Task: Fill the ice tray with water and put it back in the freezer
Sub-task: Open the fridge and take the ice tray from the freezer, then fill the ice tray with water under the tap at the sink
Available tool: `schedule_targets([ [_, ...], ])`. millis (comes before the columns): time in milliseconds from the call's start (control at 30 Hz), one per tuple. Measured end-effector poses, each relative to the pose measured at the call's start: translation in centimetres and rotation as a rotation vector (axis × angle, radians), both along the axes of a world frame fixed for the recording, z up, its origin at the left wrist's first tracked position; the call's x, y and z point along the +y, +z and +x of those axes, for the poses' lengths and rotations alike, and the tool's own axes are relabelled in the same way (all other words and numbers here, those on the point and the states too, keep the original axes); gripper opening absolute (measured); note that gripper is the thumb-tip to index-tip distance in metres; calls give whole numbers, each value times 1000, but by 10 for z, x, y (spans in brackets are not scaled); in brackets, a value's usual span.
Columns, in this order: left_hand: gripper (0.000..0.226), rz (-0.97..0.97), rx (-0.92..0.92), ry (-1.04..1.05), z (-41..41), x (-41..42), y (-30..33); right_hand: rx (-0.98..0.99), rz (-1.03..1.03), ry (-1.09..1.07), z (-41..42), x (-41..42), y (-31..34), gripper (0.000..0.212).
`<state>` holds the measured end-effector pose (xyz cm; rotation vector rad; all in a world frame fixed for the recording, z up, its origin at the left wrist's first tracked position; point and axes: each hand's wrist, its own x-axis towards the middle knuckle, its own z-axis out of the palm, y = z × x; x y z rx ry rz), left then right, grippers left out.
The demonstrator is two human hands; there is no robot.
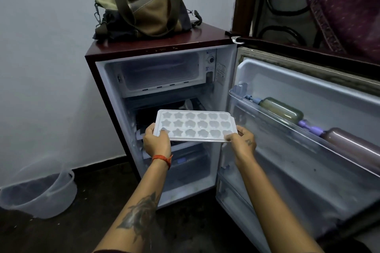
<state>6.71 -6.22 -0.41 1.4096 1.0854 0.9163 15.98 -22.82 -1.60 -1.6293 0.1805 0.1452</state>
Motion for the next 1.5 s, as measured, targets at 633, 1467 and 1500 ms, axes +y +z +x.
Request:
schedule_targets([
  [633, 29, -37, 31, -355, -27, -122, -11, 14, 57, -353, -94, -148, -6, 46],
  [1467, 26, -26, 8, -899, -89, -400, -30, -22, 93, -867, -271, -408, -2, 37],
  [1500, 25, -21, 13, -931, -90, -411, -30, -25, 98, -892, -277, -417, -2, 37],
])
